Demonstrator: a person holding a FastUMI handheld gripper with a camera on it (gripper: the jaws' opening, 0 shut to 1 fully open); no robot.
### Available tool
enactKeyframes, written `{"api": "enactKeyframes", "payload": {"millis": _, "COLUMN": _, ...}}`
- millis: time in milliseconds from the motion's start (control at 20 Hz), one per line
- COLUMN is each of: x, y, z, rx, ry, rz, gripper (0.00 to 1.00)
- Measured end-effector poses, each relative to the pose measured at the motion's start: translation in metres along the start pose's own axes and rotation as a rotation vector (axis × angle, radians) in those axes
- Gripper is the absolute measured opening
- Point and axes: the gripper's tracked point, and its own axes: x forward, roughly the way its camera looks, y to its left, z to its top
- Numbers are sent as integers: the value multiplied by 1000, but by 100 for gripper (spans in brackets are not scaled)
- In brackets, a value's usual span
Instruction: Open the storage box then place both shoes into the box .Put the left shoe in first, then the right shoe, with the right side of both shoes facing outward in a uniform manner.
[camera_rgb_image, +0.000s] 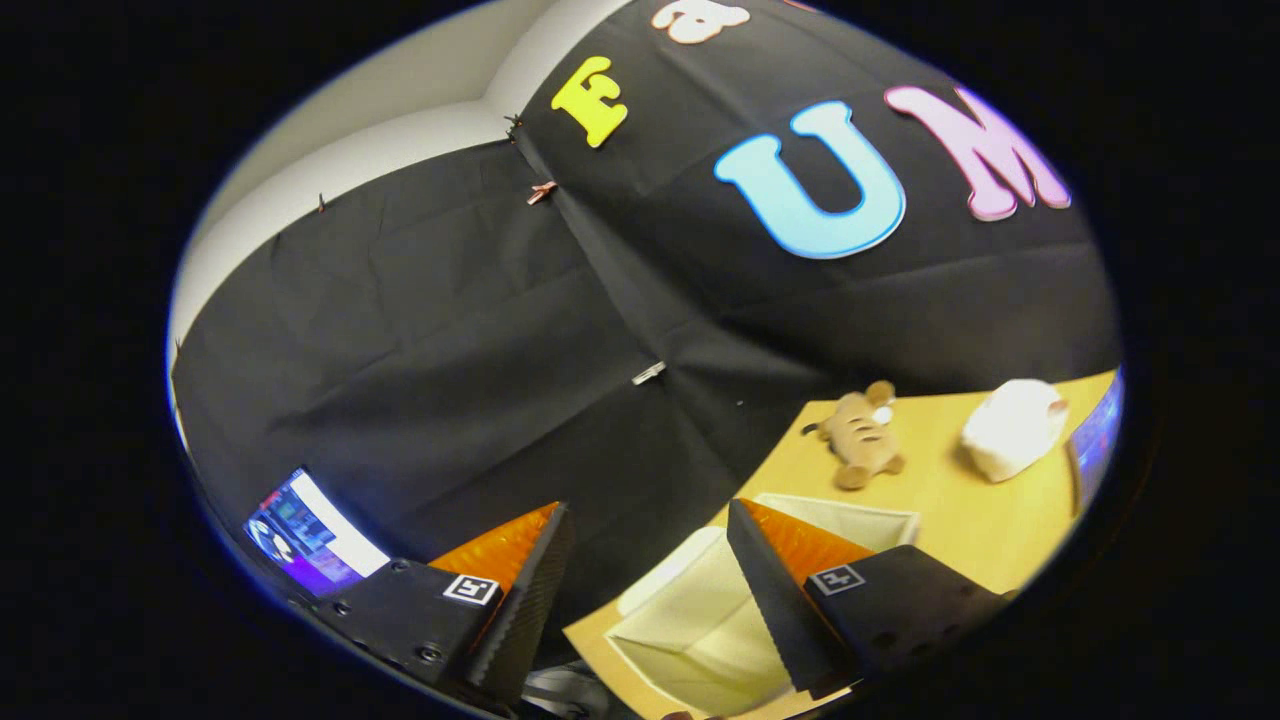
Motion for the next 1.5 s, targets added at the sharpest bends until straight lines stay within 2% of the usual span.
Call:
{"api": "enactKeyframes", "payload": {"millis": 300, "x": -107, "y": -84, "z": -19, "rx": -141, "ry": 26, "rz": -271, "gripper": 97}}
{"api": "enactKeyframes", "payload": {"millis": 600, "x": -201, "y": -141, "z": -74, "rx": -155, "ry": 116, "rz": -504, "gripper": 97}}
{"api": "enactKeyframes", "payload": {"millis": 750, "x": -232, "y": -171, "z": -113, "rx": -134, "ry": 183, "rz": -599, "gripper": 97}}
{"api": "enactKeyframes", "payload": {"millis": 900, "x": -243, "y": -198, "z": -153, "rx": -109, "ry": 256, "rz": -668, "gripper": 97}}
{"api": "enactKeyframes", "payload": {"millis": 1050, "x": -239, "y": -218, "z": -178, "rx": -121, "ry": 322, "rz": -700, "gripper": 98}}
{"api": "enactKeyframes", "payload": {"millis": 1200, "x": -235, "y": -236, "z": -202, "rx": -172, "ry": 399, "rz": -733, "gripper": 89}}
{"api": "enactKeyframes", "payload": {"millis": 1400, "x": -225, "y": -270, "z": -227, "rx": -186, "ry": 470, "rz": -771, "gripper": 87}}
{"api": "enactKeyframes", "payload": {"millis": 1500, "x": -218, "y": -281, "z": -233, "rx": -189, "ry": 485, "rz": -790, "gripper": 78}}
